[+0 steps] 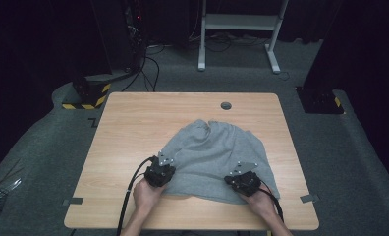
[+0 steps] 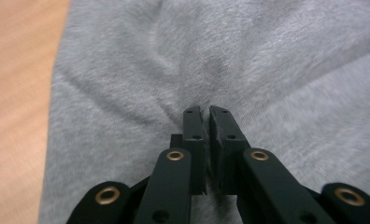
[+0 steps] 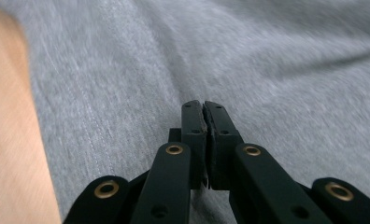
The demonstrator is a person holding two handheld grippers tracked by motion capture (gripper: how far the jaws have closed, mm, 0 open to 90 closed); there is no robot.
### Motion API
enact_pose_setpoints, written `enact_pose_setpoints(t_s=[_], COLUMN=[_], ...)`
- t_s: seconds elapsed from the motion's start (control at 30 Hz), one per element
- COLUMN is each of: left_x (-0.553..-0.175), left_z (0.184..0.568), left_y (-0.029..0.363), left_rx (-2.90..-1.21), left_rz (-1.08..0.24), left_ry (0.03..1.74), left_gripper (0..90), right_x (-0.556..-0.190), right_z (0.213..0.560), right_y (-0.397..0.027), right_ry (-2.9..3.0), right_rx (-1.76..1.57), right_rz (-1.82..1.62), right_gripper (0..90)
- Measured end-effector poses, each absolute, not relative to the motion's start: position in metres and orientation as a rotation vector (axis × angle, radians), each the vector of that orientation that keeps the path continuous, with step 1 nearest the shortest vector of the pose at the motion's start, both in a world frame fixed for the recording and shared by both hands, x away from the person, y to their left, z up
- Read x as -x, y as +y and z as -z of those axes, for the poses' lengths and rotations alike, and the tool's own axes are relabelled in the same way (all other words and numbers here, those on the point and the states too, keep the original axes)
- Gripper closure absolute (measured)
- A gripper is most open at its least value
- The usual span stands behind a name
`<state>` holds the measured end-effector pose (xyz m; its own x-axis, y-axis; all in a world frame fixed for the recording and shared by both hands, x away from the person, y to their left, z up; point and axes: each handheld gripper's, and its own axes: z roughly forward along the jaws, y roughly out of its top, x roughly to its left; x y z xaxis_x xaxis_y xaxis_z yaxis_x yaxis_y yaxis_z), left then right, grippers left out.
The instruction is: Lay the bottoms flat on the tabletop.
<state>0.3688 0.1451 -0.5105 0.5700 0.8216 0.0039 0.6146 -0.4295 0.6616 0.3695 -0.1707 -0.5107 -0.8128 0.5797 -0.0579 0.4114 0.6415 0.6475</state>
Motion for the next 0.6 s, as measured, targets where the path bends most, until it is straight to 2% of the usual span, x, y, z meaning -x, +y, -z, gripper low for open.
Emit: enact_pose_setpoints(t_s=[0.07, 0.13, 0.2, 0.23, 0.3, 0.37, 0.47, 0.53, 0.6], left_x=[-0.363, -0.361, -0.363, -0.366, -0.373, -0.379, -0.385, -0.381, -0.375], left_z=[0.509, 0.507, 0.505, 0.505, 0.506, 0.508, 0.514, 0.515, 0.514], left_y=[0.144, 0.142, 0.14, 0.139, 0.137, 0.135, 0.132, 0.134, 0.138], left_rx=[-2.206, -2.199, -2.16, -2.141, -2.122, -2.113, -2.14, -2.136, -2.161], left_rz=[-0.414, -0.428, -0.445, -0.466, -0.495, -0.496, -0.482, -0.474, -0.46], left_ry=[1.127, 1.111, 1.109, 1.116, 1.14, 1.15, 1.161, 1.133, 1.127], left_gripper=[85.4, 84.2, 72.2, 63.6, 53.6, 51.0, 54.5, 68.9, 83.5], right_x=[-0.368, -0.369, -0.372, -0.374, -0.381, -0.386, -0.39, -0.388, -0.384], right_z=[0.511, 0.51, 0.509, 0.508, 0.508, 0.51, 0.515, 0.514, 0.514], right_y=[-0.177, -0.179, -0.179, -0.178, -0.175, -0.171, -0.168, -0.17, -0.173], right_ry=[2.616, 2.604, 2.561, 2.541, 2.528, 2.532, 2.539, 2.553, 2.562], right_rx=[-0.819, -0.834, -0.874, -0.899, -0.927, -0.941, -0.943, -0.923, -0.905], right_rz=[-0.952, -0.971, -1.008, -1.022, -1.031, -1.024, -1.016, -1.007, -1.004], right_gripper=[86.9, 80.2, 73.7, 72.1, 70.2, 70.8, 78.6, 85.2, 87.1])
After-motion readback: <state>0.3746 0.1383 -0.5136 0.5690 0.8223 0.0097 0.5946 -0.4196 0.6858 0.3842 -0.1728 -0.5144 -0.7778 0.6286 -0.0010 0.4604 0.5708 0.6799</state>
